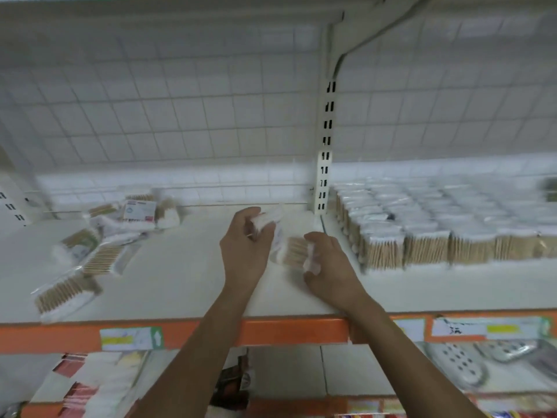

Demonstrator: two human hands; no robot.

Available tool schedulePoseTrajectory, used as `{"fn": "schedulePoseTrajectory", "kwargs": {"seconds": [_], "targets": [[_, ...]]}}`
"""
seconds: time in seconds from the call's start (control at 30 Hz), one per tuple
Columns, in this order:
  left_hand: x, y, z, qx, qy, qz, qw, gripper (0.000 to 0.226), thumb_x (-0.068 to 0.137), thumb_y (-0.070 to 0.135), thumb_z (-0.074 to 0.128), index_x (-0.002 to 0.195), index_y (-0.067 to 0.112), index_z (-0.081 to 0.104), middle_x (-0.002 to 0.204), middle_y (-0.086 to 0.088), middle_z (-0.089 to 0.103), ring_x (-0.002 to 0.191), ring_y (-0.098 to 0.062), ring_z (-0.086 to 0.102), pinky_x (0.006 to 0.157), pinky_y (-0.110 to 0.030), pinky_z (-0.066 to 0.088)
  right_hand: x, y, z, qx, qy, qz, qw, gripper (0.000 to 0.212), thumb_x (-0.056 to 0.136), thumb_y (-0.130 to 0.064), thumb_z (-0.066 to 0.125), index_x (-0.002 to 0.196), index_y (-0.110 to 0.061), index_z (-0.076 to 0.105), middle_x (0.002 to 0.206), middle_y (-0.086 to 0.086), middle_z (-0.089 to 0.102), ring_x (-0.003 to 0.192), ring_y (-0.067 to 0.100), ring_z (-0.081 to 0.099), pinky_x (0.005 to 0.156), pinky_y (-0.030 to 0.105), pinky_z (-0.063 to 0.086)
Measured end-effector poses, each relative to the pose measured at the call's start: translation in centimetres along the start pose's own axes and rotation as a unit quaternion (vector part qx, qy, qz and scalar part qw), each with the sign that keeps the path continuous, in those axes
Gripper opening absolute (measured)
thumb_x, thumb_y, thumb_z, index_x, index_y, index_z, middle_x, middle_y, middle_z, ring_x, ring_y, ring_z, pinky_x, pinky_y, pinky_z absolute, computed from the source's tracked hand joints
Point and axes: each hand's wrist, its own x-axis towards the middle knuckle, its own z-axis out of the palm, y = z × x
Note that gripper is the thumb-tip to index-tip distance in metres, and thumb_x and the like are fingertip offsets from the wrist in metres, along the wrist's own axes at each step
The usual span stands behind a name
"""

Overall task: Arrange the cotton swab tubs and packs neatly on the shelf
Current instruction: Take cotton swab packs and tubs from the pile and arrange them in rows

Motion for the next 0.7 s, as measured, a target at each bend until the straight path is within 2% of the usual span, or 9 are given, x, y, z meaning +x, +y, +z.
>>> {"fn": "schedulePoseTrajectory", "kwargs": {"seconds": [0.17,0.27,0.33,0.4,0.47,0.57,0.7], "targets": [[-1.9,3.0,3.5,-0.003,0.023,0.001,1.0,0.024,0.084,0.022,0.068,0.108,0.022,0.062,0.081,0.02,0.059,0.076,0.014,0.056,0.068,0.002,0.037,-1.6,2.5,-2.3,-0.004,-0.04,-0.004,0.999,0.066,0.077,-0.004,0.059,0.136,-0.015,0.032,0.13,0.004,0.036,0.115,0.02,0.044,0.081,0.015,0.031],[-3.0,4.3,5.1,-0.008,0.033,0.014,0.999,0.022,0.085,0.02,0.067,0.106,0.022,0.061,0.081,0.023,0.059,0.077,0.015,0.056,0.067,0.001,0.037,-2.0,3.3,-2.9,0.003,-0.047,-0.031,0.998,0.067,0.077,-0.004,0.06,0.137,-0.014,0.033,0.137,0.004,0.035,0.127,0.019,0.036,0.09,0.012,0.028],[-3.7,5.2,5.9,-0.021,0.044,0.016,0.999,0.021,0.085,0.019,0.067,0.105,0.022,0.06,0.082,0.024,0.059,0.077,0.018,0.056,0.067,0.001,0.037,-2.4,3.5,-3.5,0.022,-0.03,-0.048,0.998,0.063,0.081,-0.009,0.062,0.138,-0.017,0.035,0.139,0.001,0.035,0.128,0.015,0.036,0.092,0.009,0.029],[-4.5,6.2,6.7,-0.034,0.052,0.022,0.998,0.02,0.086,0.018,0.067,0.103,0.023,0.059,0.083,0.024,0.06,0.077,0.015,0.057,0.066,0.0,0.038,-2.8,3.5,-4.5,0.059,0.02,-0.068,0.996,0.059,0.083,-0.009,0.063,0.136,-0.016,0.039,0.136,0.0,0.041,0.123,0.011,0.04,0.09,0.0,0.024],[-5.4,7.3,7.9,-0.046,0.046,0.025,0.998,0.02,0.085,0.019,0.068,0.101,0.025,0.058,0.086,0.023,0.061,0.078,0.012,0.057,0.067,-0.002,0.039,-3.0,3.6,-5.8,0.096,0.063,-0.106,0.988,0.06,0.08,-0.008,0.063,0.136,-0.012,0.041,0.132,0.001,0.046,0.119,0.007,0.041,0.096,0.002,0.025],[-6.9,8.8,9.9,-0.068,0.023,0.03,0.997,0.02,0.085,0.02,0.069,0.101,0.025,0.057,0.088,0.02,0.063,0.082,0.008,0.059,0.068,-0.006,0.043,-3.5,4.5,-7.6,0.122,0.065,-0.134,0.981,0.067,0.078,-0.012,0.066,0.138,-0.01,0.037,0.133,0.002,0.044,0.123,0.008,0.041,0.102,0.014,0.033],[-8.6,10.0,12.8,-0.104,-0.009,0.049,0.993,0.024,0.089,0.037,0.059,0.105,0.02,0.062,0.099,0.008,0.067,0.089,-0.002,0.063,0.074,-0.012,0.047,-4.1,6.6,-9.7,0.181,0.075,-0.085,0.977,0.067,0.077,-0.024,0.071,0.135,-0.013,0.039,0.13,-0.005,0.047,0.118,0.004,0.047,0.095,0.007,0.036]]}}
